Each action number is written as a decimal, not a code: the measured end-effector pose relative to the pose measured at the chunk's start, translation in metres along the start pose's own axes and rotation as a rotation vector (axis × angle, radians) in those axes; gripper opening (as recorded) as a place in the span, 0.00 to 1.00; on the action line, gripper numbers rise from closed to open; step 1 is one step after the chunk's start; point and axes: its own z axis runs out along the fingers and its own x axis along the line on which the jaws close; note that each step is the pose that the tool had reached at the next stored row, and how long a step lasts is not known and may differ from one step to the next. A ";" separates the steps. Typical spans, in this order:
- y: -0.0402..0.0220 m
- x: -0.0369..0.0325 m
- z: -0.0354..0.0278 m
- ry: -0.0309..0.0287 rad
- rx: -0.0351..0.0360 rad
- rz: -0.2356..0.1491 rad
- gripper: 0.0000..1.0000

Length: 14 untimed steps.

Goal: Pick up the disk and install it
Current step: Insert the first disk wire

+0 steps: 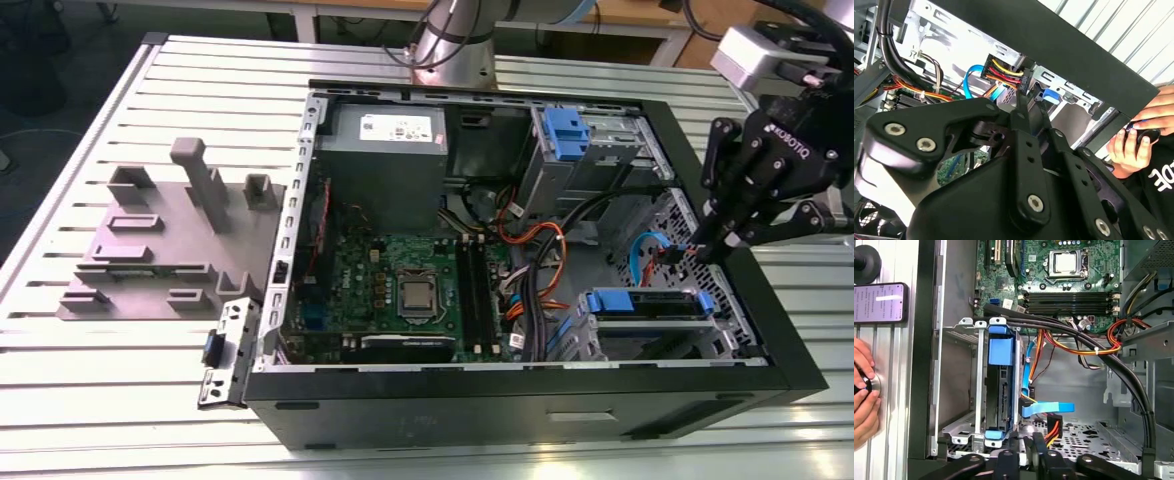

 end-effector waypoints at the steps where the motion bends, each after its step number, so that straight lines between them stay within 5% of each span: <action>1: -0.0004 -0.0007 0.0001 0.0000 0.0001 0.000 0.25; 2: -0.0008 -0.0017 0.0002 0.0001 0.0000 0.000 0.31; 6: -0.0020 -0.0064 0.0017 0.0042 0.0002 -0.001 0.31; 9: -0.0024 -0.0091 0.0041 0.0243 0.0002 -0.002 0.31; 14: -0.0029 -0.0123 0.0075 0.0660 0.0003 -0.004 0.31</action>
